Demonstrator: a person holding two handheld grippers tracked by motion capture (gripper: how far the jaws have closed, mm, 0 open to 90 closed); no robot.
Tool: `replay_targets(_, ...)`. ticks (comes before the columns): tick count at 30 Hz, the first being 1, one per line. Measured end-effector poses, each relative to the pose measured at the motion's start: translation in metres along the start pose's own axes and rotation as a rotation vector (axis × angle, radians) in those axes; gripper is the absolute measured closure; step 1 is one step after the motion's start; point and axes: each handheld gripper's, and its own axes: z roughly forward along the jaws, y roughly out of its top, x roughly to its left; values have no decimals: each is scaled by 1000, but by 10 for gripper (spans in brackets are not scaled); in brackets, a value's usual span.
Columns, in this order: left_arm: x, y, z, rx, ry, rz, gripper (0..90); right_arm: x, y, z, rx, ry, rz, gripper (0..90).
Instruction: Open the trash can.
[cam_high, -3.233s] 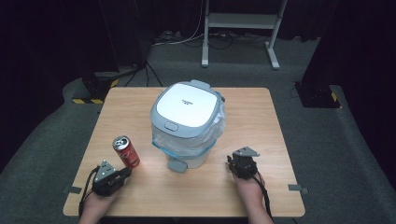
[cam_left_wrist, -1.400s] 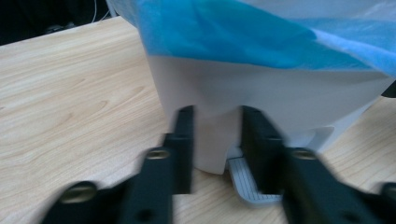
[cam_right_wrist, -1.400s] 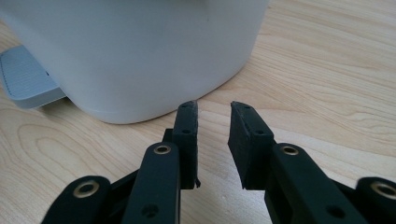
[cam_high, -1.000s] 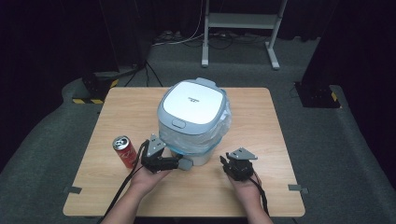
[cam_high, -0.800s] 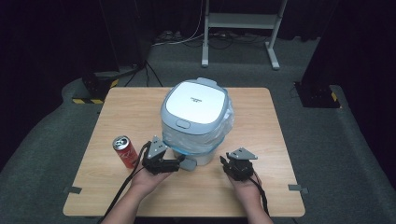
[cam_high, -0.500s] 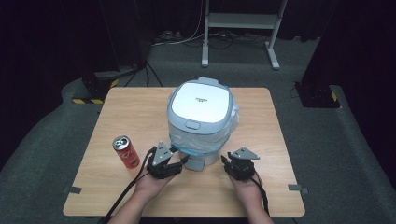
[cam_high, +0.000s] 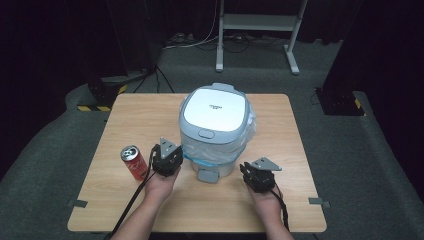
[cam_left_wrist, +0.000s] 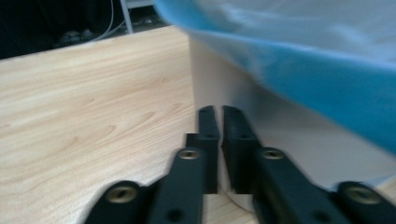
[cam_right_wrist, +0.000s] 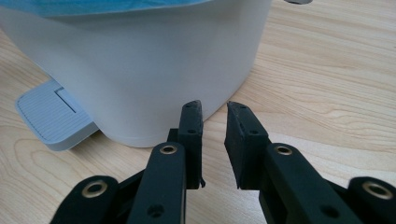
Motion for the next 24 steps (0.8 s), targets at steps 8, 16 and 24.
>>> replay_targets(8, -28, -2, -3, -29, -110, 53, 864, -16, -1, -5, -15, -54, 36, 746)
replay_targets(16, -11, 7, 16, -26, -55, -13, 861, -36, 15, 1, -62, -106, 81, 752)
replay_targets(24, -16, 5, 23, -24, -62, -27, 885, -40, 31, 18, -52, -120, 46, 821)
